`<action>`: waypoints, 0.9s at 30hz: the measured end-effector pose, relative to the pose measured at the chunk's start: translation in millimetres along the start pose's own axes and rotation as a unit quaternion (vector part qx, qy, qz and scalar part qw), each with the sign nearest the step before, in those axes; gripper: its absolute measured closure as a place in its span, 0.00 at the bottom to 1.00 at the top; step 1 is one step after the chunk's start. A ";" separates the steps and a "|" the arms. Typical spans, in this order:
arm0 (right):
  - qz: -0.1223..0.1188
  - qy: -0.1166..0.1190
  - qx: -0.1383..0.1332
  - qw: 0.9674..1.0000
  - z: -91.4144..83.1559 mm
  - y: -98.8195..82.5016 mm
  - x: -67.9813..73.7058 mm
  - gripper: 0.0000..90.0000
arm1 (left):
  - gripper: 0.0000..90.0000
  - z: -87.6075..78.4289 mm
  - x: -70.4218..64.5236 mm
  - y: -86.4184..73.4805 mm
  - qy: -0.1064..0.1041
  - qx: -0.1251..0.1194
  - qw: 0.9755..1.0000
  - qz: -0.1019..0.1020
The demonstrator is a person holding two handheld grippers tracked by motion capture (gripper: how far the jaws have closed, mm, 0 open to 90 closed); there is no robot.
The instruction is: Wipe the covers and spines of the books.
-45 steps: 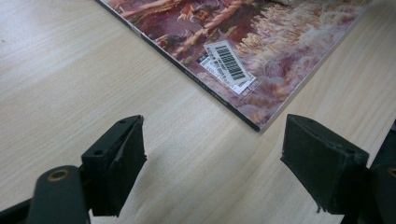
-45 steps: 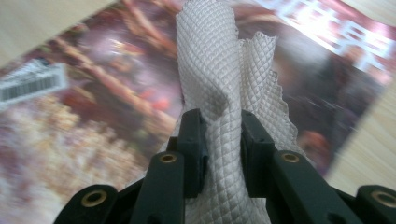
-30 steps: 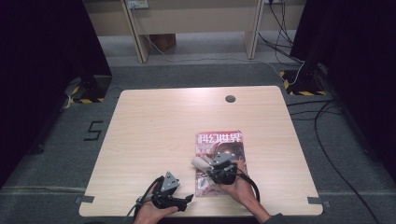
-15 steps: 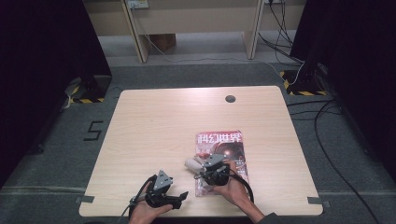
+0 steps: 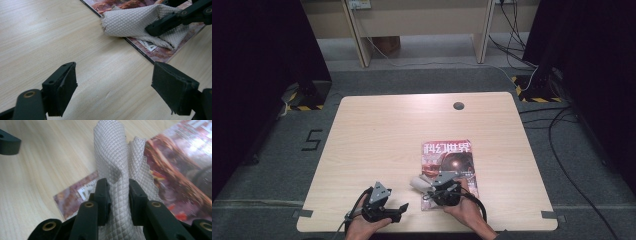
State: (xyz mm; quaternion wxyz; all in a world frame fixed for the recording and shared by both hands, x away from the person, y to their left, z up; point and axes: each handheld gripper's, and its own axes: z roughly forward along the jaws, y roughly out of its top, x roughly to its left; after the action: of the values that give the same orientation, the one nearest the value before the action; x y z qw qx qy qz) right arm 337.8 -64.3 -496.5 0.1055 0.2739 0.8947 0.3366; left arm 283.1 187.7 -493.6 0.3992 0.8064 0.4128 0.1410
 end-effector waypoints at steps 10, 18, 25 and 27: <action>-0.018 0.018 0.000 1.000 -1.4 -2.0 22.0 0.81 | 0.21 -1.6 1.0 0.5 -0.001 -0.001 1.000 -0.001; -0.031 0.025 -0.003 0.999 -1.2 -2.6 33.8 0.81 | 0.21 -5.6 0.6 -1.3 -0.002 -0.003 1.000 0.000; -0.028 0.029 -0.003 0.999 -1.3 -2.9 37.9 0.81 | 0.21 -5.2 -0.3 -0.9 -0.009 -0.008 1.000 -0.003; -0.033 0.031 -0.002 0.999 -1.5 -3.1 40.4 0.81 | 0.21 -5.6 -0.9 -0.7 -0.010 -0.009 1.000 -0.003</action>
State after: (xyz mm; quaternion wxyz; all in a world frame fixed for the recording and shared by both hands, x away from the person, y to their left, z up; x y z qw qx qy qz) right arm 302.5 -44.4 -497.6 0.0888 0.2337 0.9053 0.3433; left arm 279.0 190.1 -490.4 0.4113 0.8029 0.4098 0.1352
